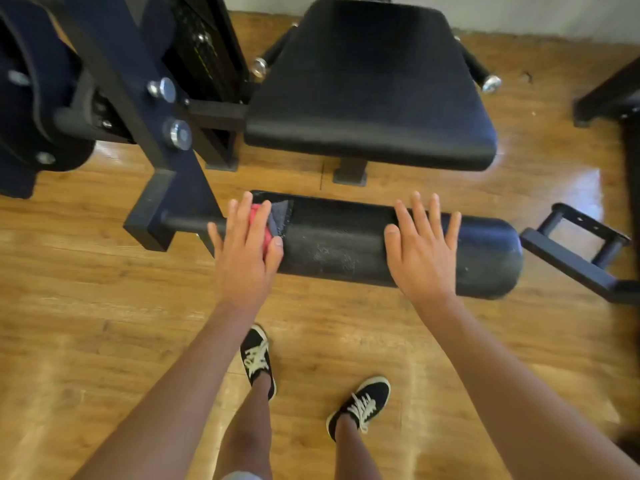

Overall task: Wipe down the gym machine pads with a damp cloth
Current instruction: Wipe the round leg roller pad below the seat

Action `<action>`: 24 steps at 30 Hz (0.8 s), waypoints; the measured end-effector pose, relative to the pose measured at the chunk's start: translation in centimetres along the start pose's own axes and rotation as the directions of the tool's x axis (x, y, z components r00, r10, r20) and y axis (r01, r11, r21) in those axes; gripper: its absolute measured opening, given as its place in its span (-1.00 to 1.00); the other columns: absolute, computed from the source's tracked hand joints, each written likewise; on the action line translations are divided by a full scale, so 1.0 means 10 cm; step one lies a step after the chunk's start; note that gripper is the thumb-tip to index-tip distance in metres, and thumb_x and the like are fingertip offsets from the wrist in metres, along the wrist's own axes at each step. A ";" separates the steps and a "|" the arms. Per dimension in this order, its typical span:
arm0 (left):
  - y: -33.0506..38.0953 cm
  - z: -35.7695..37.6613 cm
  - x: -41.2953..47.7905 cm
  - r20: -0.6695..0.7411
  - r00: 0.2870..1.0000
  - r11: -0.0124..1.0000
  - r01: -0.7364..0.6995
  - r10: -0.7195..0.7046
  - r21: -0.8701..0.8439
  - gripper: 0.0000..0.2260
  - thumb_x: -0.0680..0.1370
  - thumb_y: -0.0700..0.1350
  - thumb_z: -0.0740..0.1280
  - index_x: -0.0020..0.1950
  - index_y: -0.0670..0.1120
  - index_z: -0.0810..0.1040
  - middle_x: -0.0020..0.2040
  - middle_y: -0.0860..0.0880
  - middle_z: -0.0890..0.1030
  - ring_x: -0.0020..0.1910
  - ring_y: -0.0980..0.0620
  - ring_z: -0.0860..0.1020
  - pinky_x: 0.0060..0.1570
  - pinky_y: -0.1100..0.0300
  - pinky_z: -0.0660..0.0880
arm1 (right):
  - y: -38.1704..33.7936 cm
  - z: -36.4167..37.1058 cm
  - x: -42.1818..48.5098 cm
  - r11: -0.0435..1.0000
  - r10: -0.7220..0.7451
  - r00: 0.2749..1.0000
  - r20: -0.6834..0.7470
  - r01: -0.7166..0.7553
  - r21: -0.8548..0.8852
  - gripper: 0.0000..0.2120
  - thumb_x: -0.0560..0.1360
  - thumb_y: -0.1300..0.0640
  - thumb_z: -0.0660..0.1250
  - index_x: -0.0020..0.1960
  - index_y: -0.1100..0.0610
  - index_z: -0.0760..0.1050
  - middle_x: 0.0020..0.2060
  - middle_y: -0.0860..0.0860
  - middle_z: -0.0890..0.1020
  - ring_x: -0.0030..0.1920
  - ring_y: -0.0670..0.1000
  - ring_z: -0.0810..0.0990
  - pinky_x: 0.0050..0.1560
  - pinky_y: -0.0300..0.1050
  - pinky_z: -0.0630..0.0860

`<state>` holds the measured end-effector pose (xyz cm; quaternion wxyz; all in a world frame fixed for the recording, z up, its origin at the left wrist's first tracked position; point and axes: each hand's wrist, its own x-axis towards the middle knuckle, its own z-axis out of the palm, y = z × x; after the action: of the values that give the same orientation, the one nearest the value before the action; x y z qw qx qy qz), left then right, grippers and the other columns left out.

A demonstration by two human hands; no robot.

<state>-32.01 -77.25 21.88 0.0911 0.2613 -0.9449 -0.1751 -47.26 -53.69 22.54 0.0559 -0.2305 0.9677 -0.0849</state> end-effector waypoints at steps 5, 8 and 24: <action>0.13 0.04 0.03 -0.078 0.994 0.995 0.068 -0.074 -0.079 -0.53 0.70 -0.01 0.08 0.61 -0.07 0.28 0.66 -0.11 0.15 0.65 -0.18 0.03 0.57 -0.25 -0.06 | 0.01 0.00 0.05 0.997 -0.057 0.997 -0.057 0.060 0.046 -0.46 0.73 -0.13 -0.14 0.60 0.07 0.23 0.62 0.10 0.21 0.66 0.12 -0.03 0.59 0.18 -0.27; 0.12 0.06 0.01 -0.087 0.994 0.995 0.058 -0.066 -0.086 -0.53 0.70 -0.06 0.10 0.61 -0.11 0.28 0.65 -0.14 0.16 0.65 -0.21 0.03 0.57 -0.24 -0.02 | 0.03 0.00 -0.03 0.997 -0.044 0.998 -0.055 0.048 0.062 -0.45 0.72 -0.11 -0.12 0.61 0.10 0.23 0.63 0.11 0.20 0.66 0.14 -0.02 0.59 0.21 -0.25; 0.65 0.29 -0.08 -0.087 0.987 0.987 0.124 -0.132 -0.098 -0.56 0.70 -0.09 0.15 0.60 -0.05 0.26 0.65 -0.10 0.17 0.65 -0.15 0.03 0.56 -0.27 0.01 | 0.18 -0.05 -0.10 0.995 -0.092 0.996 -0.015 0.092 0.028 -0.42 0.72 -0.19 -0.11 0.61 0.09 0.22 0.64 0.09 0.16 0.66 0.12 -0.07 0.60 0.22 -0.24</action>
<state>-35.08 -70.77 21.58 0.1357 0.3249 -0.9117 -0.2118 -47.20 -51.54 22.72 0.0485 -0.2733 0.9552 -0.1031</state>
